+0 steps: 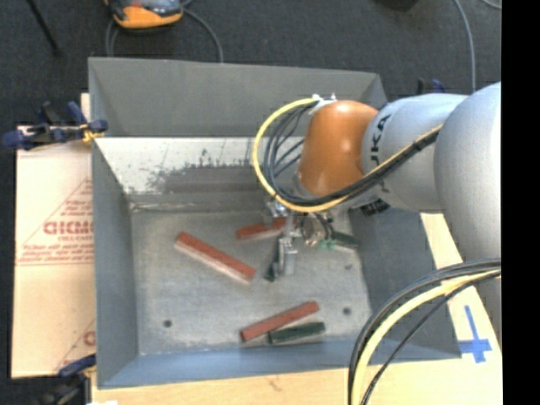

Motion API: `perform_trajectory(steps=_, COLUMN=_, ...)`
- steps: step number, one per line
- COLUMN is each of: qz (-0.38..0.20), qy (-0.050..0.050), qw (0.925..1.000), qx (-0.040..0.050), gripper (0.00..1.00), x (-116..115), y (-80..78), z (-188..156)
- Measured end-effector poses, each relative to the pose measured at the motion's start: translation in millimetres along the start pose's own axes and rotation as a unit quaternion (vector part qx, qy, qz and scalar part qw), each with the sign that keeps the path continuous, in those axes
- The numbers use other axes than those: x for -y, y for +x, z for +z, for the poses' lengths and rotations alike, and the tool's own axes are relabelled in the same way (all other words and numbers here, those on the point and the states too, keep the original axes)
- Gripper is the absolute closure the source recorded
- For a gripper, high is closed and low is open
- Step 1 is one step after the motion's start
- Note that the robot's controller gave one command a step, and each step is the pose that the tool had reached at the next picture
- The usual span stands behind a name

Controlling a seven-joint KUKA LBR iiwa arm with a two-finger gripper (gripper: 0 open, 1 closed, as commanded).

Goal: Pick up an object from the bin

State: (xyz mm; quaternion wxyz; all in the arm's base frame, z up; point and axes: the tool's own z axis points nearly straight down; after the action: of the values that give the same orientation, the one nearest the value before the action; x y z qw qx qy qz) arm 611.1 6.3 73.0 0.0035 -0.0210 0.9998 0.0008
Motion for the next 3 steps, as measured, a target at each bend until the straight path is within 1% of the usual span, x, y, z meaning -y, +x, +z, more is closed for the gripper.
perform_trajectory(steps=1, qz=0.001, qy=0.000, qw=1.0000, qx=0.0046, gripper=1.00, x=0.0, y=-3.1, z=-4.3)
perform_trajectory(steps=2, qz=0.001, qy=0.000, qw=1.0000, qx=-0.0007, gripper=0.00, x=-0.2, y=0.5, z=0.8)
perform_trajectory(steps=3, qz=0.001, qy=0.000, qw=1.0000, qx=0.0013, gripper=1.00, x=-0.4, y=-0.9, z=-1.1)
